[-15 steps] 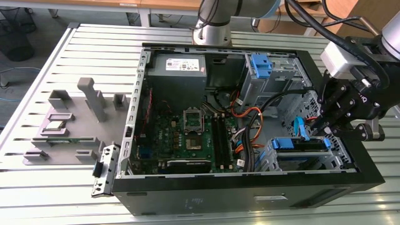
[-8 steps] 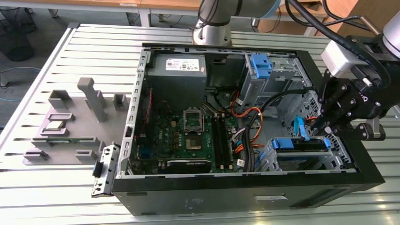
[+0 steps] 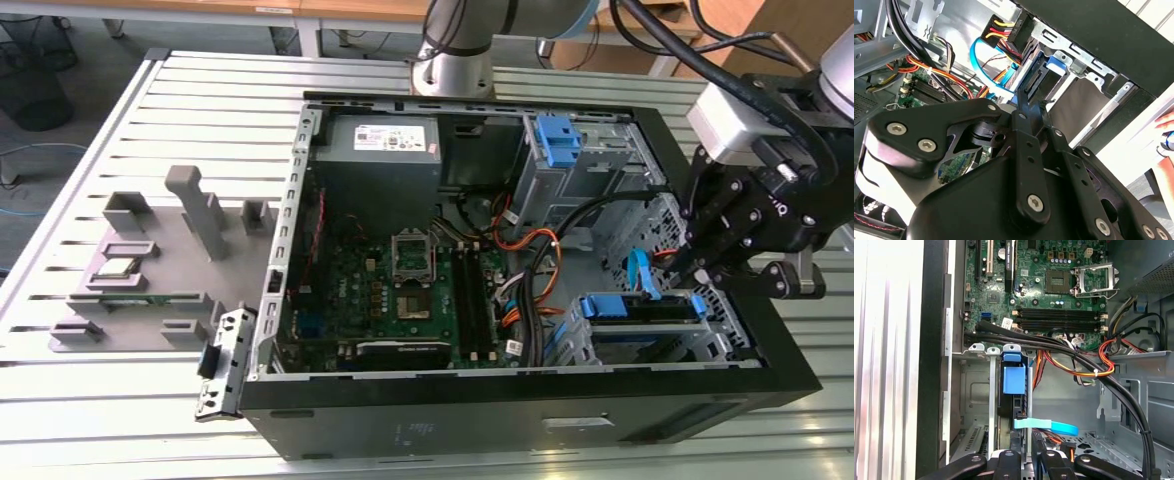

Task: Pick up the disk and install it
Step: 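Insert the second disk wire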

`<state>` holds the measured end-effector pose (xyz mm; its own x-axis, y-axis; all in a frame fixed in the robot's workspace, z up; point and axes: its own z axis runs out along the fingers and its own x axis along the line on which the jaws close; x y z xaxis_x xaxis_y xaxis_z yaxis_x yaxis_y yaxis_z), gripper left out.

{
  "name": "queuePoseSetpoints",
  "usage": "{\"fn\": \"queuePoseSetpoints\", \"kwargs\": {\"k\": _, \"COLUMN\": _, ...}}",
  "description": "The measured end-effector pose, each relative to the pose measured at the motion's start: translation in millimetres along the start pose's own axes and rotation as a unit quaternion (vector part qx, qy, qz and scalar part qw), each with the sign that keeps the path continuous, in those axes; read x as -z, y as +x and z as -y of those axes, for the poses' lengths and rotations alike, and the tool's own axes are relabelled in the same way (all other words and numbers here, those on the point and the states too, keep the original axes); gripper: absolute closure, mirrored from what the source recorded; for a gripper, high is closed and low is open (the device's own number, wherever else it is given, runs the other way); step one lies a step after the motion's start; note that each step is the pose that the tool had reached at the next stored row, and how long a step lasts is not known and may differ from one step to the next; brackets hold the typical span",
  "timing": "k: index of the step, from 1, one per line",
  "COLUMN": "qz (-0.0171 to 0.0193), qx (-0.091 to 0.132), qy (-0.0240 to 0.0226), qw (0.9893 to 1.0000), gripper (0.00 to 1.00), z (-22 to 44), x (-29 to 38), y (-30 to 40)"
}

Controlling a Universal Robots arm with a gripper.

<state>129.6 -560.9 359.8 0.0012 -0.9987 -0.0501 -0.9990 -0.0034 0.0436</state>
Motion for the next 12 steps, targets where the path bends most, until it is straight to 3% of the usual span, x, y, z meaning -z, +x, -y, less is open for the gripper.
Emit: {"fn": "queuePoseSetpoints", "kwargs": {"k": 12, "qz": 0.0002, "qx": 0.0, "qy": 0.0, "qw": 1.0, "gripper": 0.76, "z": 6.5, "x": 0.2, "y": 0.0}}
